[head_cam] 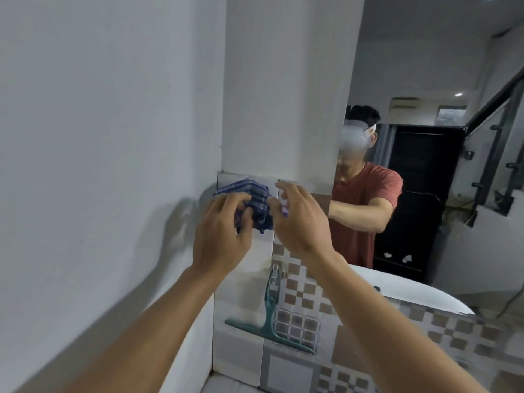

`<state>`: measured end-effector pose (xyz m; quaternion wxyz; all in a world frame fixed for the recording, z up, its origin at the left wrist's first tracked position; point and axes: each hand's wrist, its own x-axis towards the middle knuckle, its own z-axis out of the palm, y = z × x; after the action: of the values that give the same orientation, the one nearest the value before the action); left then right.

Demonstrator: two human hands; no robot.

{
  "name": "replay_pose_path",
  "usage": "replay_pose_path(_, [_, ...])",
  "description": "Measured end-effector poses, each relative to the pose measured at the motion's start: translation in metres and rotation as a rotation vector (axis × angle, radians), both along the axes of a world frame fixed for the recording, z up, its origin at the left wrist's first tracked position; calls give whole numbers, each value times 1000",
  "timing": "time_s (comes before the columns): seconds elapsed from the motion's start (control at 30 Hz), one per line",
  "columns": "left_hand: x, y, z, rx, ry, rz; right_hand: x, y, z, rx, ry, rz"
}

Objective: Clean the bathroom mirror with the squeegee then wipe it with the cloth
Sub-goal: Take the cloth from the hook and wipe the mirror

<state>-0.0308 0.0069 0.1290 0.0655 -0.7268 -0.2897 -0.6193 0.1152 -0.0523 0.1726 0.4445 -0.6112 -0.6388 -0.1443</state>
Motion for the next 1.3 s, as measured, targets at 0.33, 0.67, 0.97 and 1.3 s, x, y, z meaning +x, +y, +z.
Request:
replay_pose_path(0.33, [-8, 29, 55, -275, 482, 394, -10, 41, 34, -328, -87, -16])
replay_pose_path(0.67, [-3, 25, 59, -138, 161, 248, 1, 32, 26, -141, 82, 56])
replay_pose_path(0.97, [-1, -3, 73, -64, 134, -47, 20, 0, 40, -273, 339, 314])
replay_pose_path(1.3, [4, -61, 119, -993, 229, -629, 48, -78, 65, -244, 220, 313])
